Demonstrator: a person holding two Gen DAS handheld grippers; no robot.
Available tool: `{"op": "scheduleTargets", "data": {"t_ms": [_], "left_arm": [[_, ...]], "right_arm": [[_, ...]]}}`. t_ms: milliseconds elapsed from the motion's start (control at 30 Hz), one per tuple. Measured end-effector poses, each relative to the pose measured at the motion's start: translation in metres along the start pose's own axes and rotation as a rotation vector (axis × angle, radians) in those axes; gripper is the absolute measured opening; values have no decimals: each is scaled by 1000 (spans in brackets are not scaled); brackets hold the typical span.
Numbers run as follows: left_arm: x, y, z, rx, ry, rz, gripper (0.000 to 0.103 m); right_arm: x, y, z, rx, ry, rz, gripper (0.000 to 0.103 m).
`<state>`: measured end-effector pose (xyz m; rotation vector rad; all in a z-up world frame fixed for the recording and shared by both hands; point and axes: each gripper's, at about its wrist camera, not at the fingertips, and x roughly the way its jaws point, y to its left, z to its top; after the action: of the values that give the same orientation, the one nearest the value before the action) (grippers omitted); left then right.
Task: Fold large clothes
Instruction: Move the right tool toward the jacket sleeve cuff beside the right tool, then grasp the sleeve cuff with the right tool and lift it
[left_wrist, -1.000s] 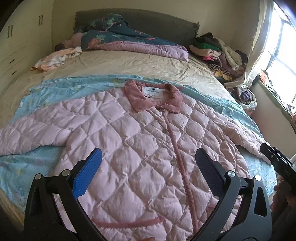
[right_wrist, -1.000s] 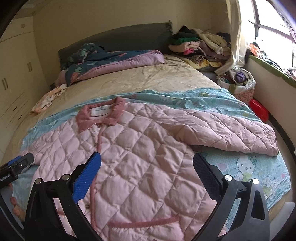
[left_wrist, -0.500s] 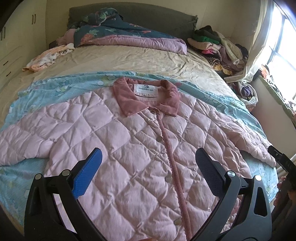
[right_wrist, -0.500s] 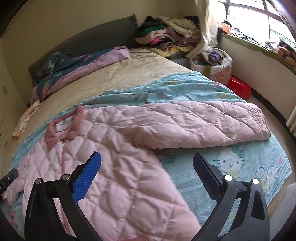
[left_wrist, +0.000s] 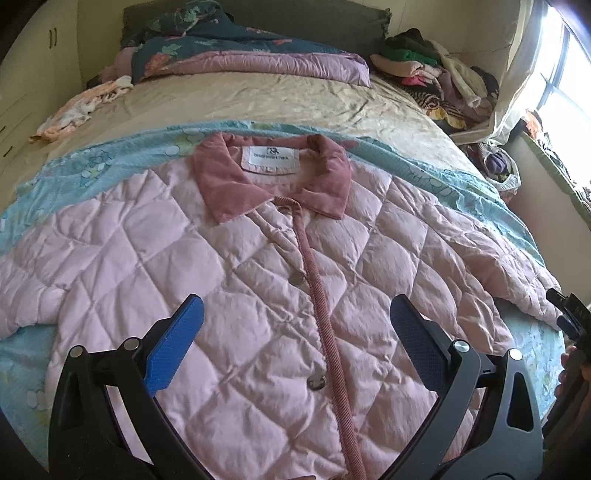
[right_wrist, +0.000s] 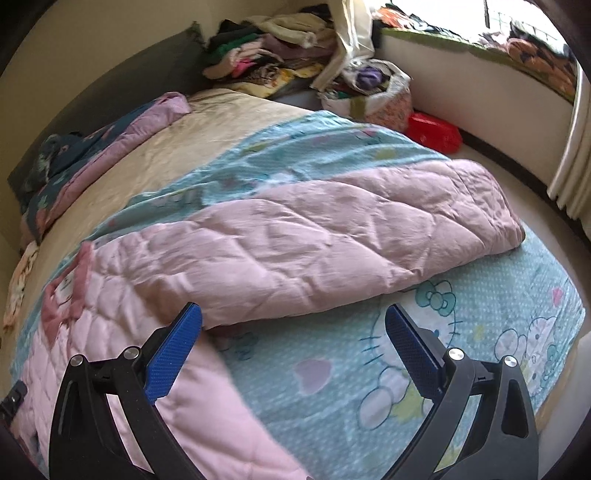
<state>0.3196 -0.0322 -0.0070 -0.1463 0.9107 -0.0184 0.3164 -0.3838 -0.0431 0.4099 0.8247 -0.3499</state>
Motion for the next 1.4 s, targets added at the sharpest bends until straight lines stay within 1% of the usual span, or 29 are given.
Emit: {"op": "scheduleTargets", "data": {"t_ms": [200,367,500,633,833,967,1033,1100,1167,1200,1267,1300,1367,1400], "left_arm": [[22,-11,4,15,18,26,95],[36,-18,9,14,28,35,95],[52,-23,14,6,54,47,95],[63,-26,19,10,63,68,95],[75,-27,24,14,63,112,95],[78,-25,27,1,59,117,95],[78,-25,29,-3,53,127,95],[78,-24,30,-3,50,136,95],[77,-24,30,-7,49,137,95],[75,-24,30,-10,46,139,95],[73,-24,31,-15,43,138,95],[71,-23,31,-18,40,136,95],[67,-22,32,-22,34,132,95],[63,-22,32,-21,29,129,95]], "right_arm": [[26,-34,9,71,25,-60,99],[41,-62,17,124,34,-91,99],[51,-85,24,177,47,-116,99],[59,-108,28,242,59,-122,99],[77,-144,36,372,75,-128,99],[87,-162,43,425,54,-139,99],[91,-171,45,467,46,-119,99],[93,-175,48,476,17,-116,98],[94,-180,49,496,-9,-112,93],[92,-183,48,510,-26,-113,86],[88,-188,48,527,-58,-103,64],[86,-191,49,535,-75,-82,60],[81,-193,52,528,-97,-37,47],[76,-190,55,506,-118,-18,44]]}}
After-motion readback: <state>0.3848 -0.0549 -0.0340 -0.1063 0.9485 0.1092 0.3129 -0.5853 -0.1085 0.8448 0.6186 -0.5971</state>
